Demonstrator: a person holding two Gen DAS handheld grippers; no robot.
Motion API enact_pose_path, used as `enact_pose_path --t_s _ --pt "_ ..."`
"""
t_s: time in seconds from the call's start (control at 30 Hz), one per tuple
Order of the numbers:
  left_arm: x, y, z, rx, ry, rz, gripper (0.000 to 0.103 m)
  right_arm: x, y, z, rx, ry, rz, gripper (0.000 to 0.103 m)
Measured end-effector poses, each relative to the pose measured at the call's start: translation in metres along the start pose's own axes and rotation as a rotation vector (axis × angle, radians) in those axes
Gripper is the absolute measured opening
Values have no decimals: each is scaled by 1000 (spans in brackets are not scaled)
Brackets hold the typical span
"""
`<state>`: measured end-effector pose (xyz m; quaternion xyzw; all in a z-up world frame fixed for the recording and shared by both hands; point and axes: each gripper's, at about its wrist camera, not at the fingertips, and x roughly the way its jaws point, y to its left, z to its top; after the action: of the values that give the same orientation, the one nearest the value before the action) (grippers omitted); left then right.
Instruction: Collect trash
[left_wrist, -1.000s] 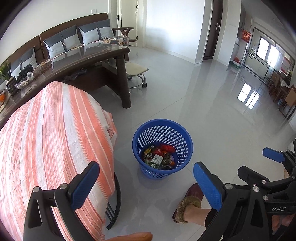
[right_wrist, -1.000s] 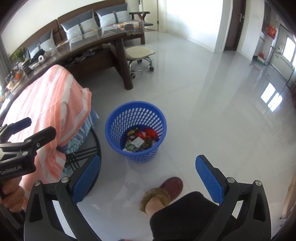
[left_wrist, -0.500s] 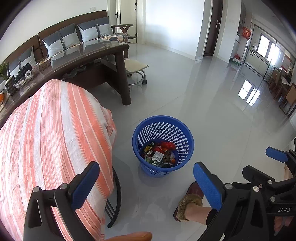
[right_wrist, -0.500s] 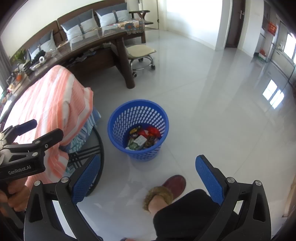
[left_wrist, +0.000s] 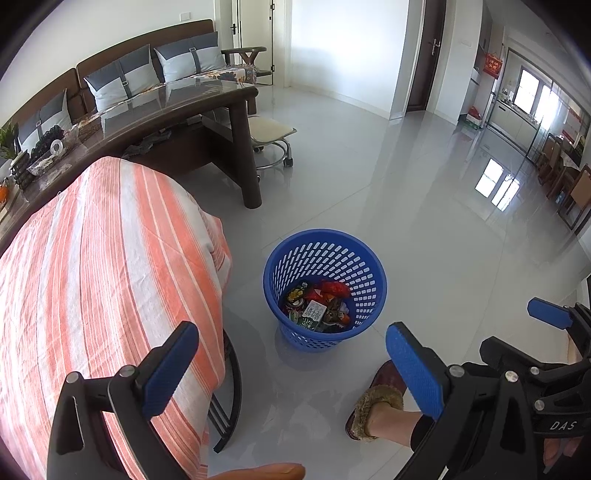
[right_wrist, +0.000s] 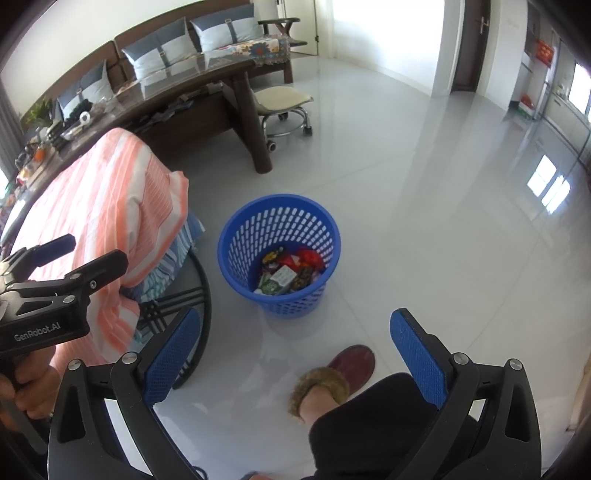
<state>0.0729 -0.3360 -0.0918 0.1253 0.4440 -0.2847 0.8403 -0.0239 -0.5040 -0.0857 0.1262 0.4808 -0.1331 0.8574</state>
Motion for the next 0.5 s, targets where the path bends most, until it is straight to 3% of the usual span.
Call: enact_pose_path --t_s 0.5 --pt "1 -1 -1 8 5 13 103 0 3 -4 -4 -1 8 103"
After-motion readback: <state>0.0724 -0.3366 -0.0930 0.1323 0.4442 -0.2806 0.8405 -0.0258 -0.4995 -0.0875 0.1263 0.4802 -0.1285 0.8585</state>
